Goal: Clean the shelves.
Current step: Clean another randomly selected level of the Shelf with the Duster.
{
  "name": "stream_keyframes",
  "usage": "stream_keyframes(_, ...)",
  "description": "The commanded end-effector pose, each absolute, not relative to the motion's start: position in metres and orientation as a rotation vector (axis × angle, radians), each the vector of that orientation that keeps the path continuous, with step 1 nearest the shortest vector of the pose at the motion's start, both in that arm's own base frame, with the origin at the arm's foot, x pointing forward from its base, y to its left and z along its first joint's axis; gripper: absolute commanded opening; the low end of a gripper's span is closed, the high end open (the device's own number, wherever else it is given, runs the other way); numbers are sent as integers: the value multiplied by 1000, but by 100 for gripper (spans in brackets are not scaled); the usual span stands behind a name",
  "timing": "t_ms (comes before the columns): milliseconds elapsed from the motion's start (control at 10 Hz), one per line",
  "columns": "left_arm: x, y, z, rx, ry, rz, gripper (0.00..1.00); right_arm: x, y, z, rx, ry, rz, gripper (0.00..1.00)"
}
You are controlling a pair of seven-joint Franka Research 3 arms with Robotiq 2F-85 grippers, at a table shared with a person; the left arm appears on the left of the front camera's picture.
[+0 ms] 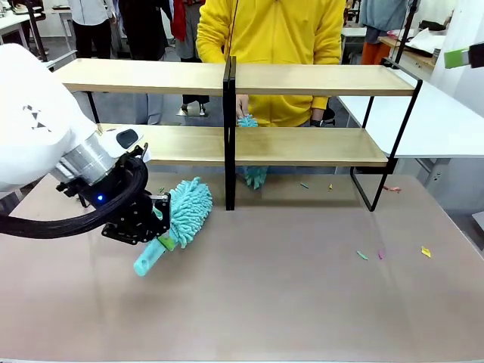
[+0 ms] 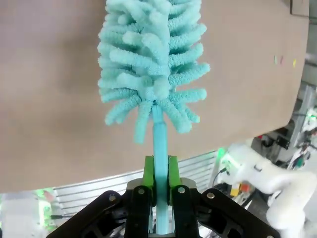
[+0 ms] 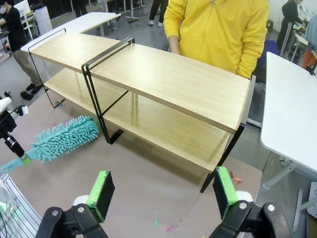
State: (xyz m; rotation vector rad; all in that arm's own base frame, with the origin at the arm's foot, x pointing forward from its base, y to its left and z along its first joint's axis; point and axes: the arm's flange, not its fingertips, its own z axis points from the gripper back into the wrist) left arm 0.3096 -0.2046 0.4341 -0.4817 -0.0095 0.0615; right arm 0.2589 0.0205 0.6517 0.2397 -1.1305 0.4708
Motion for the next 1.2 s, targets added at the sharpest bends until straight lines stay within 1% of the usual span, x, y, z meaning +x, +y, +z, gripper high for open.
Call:
stream_keyframes(0,303,-204,440,-474,0,9,12,260,20,651,250,-1134,471,100)
stream_keyframes(100,303,-204,440,-474,0,9,12,260,20,651,250,-1134,471,100)
stream_keyframes(200,311,-205,432,-480,-7,64,12,260,20,651,250,-1134,471,100)
stream_keyframes(300,296,-172,452,-455,48,-145,12,260,20,651,250,-1134,471,100)
stream_keyframes(400,281,-131,467,-496,36,-207,12,260,20,651,250,-1134,471,100)
stream_keyframes(500,257,-90,476,-500,26,-261,12,260,20,651,250,-1134,471,100)
stream_keyframes(600,231,-54,480,-482,54,-348,12,260,20,651,250,-1134,471,100)
stream_keyframes(700,205,-17,479,-471,23,-429,12,260,20,651,250,-1134,471,100)
stream_keyframes(800,185,9,472,-436,-47,-528,12,260,20,651,250,-1134,471,100)
stream_keyframes(900,167,28,463,-362,-131,-620,12,260,20,651,250,-1134,471,100)
stream_keyframes(1000,159,40,460,-334,-232,-690,12,260,20,651,250,-1134,471,100)
stream_keyframes(1100,157,48,461,-385,-289,-700,12,260,20,651,250,-1134,471,100)
